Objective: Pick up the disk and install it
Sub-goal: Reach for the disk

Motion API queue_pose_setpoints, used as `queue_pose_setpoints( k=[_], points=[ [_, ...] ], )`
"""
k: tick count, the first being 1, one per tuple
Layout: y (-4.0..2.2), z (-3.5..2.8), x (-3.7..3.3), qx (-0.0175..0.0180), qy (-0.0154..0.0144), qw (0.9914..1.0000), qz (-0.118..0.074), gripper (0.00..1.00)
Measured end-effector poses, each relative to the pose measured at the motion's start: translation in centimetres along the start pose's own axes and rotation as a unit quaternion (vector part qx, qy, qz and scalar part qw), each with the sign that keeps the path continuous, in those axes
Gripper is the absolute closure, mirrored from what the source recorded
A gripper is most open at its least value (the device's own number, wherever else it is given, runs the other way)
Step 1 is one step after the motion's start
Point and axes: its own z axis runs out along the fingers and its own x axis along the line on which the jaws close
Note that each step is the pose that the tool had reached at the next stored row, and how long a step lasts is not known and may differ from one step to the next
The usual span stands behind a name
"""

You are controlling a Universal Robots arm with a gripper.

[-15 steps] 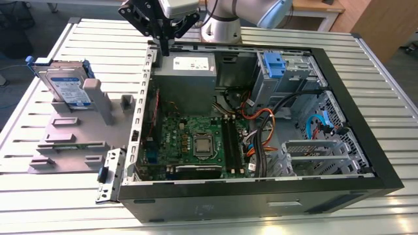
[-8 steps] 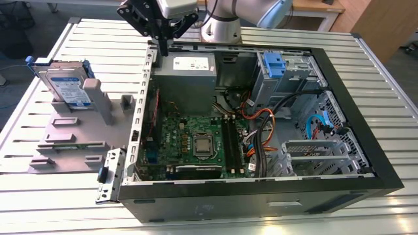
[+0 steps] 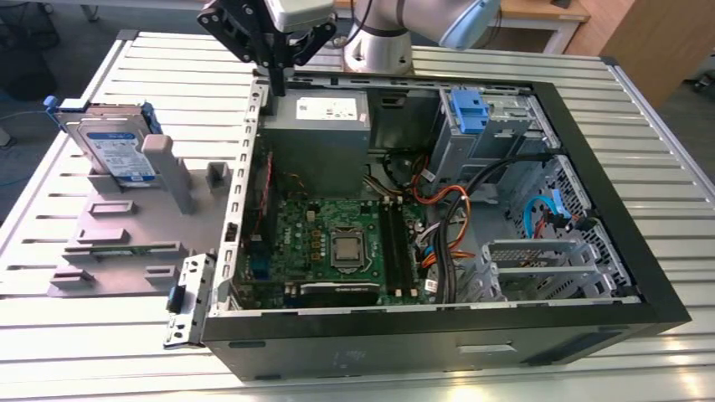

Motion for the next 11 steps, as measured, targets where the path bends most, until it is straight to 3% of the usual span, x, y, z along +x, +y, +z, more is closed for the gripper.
queue_pose_setpoints(
  k=[11],
  points=[
    [-0.03, 0.03, 0.33, 0.0000, 0.0000, 1.00000, 0.000, 0.89]
  ],
)
